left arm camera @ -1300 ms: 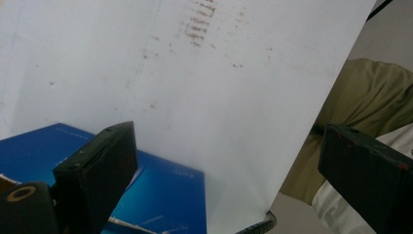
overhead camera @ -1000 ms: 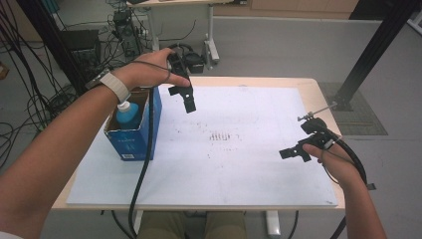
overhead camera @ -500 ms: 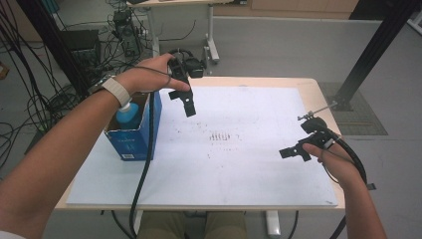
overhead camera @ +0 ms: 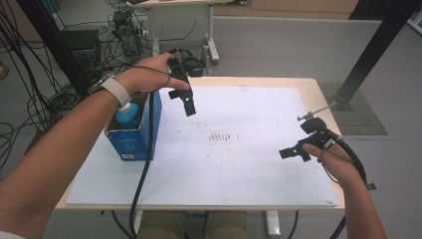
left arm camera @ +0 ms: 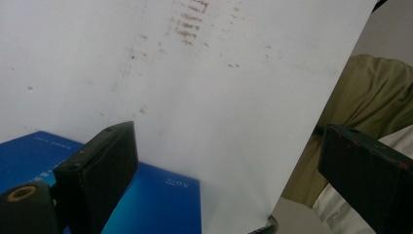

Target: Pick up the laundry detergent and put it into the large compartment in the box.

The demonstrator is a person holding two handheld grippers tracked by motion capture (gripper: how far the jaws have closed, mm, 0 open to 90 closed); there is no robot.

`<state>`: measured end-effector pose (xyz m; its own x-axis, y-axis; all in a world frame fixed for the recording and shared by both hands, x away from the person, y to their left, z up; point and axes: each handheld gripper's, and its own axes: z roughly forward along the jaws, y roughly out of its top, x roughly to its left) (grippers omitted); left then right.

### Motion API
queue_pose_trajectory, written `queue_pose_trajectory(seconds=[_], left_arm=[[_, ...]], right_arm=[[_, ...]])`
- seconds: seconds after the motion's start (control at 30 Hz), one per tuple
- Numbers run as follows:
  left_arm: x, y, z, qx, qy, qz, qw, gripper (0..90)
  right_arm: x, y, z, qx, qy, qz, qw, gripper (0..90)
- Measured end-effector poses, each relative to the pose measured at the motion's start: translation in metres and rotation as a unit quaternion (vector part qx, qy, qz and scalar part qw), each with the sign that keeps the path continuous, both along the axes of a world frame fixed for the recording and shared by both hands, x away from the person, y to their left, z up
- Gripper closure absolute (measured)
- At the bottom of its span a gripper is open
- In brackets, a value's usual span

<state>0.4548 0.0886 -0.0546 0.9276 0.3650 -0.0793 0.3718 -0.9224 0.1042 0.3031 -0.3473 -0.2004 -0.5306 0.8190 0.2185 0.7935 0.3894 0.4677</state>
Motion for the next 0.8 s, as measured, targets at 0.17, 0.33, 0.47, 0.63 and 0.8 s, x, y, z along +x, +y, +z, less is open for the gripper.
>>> queue_pose_trajectory(seconds=[0.17,0.33,0.47,0.63,0.8], left_arm=[[0.0006,0.0005,0.0015,0.003,0.002,0.001,1.0,8.0],[-0.0003,0.0027,0.002,0.001,0.0,0.002,1.0,8.0],[-0.0011,0.0038,0.0026,0.001,-0.001,0.003,1.0,8.2],[-0.0024,0.0042,0.0026,-0.001,-0.003,0.003,1.0,8.2],[-0.003,0.0035,0.0034,0.0,-0.003,0.002,1.0,8.2]], right_arm=[[0.0003,0.0,0.0002,0.0,0.0,0.001,1.0,7.9],[0.0009,0.0007,0.0003,0.0,0.001,0.001,1.0,7.8],[0.0008,0.0011,0.0002,0.001,0.001,0.001,1.0,7.9],[-0.0001,0.0009,0.0,0.002,-0.001,0.002,1.0,7.8],[-0.0019,-0.0006,-0.0001,0.003,-0.001,0.0,1.0,7.8]])
